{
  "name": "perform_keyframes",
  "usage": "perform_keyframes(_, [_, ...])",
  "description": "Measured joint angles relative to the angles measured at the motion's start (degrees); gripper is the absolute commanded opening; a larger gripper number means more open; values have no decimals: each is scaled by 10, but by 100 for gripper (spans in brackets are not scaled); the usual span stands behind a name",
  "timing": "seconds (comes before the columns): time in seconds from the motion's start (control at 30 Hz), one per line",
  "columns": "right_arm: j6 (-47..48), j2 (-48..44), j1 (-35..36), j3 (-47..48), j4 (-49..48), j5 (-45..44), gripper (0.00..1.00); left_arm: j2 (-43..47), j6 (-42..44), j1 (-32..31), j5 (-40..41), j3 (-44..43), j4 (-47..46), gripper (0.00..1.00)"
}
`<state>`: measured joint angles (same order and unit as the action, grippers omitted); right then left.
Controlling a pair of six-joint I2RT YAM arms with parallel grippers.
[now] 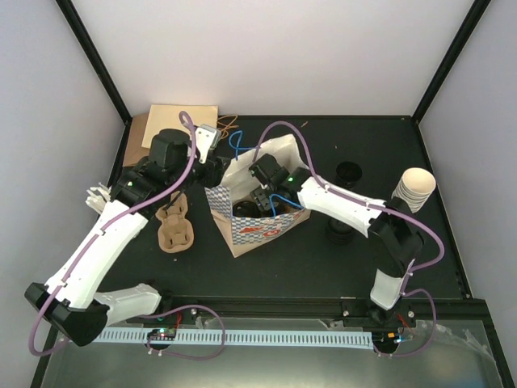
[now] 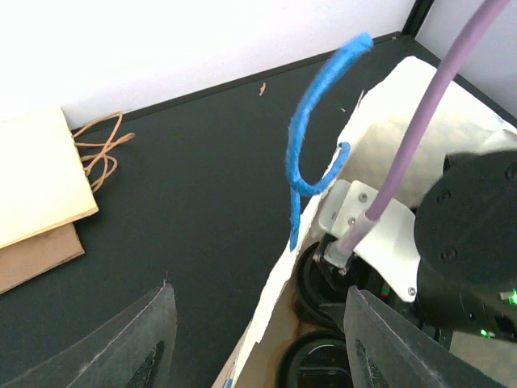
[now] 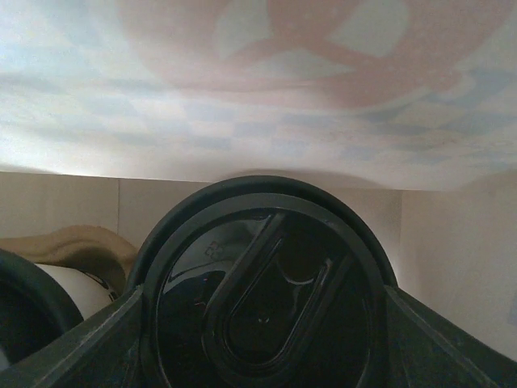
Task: Pack the takeout coffee
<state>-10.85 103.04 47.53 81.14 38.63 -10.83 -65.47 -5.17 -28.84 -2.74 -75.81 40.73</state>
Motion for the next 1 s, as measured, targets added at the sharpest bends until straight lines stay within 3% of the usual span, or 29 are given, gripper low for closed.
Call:
perform_keyframes(0.2, [-12,-11,19,-23,-19,-40,57,13,0,0,5,0,1,60])
perform_keyframes(0.67, [6,-8,-35,-17,-27,61,57,28,0,4,11,-2,19,60])
perform_keyframes(1.0, [3,-10,-6,-18,-23,8,57,29,0,7,11,-2,24,60])
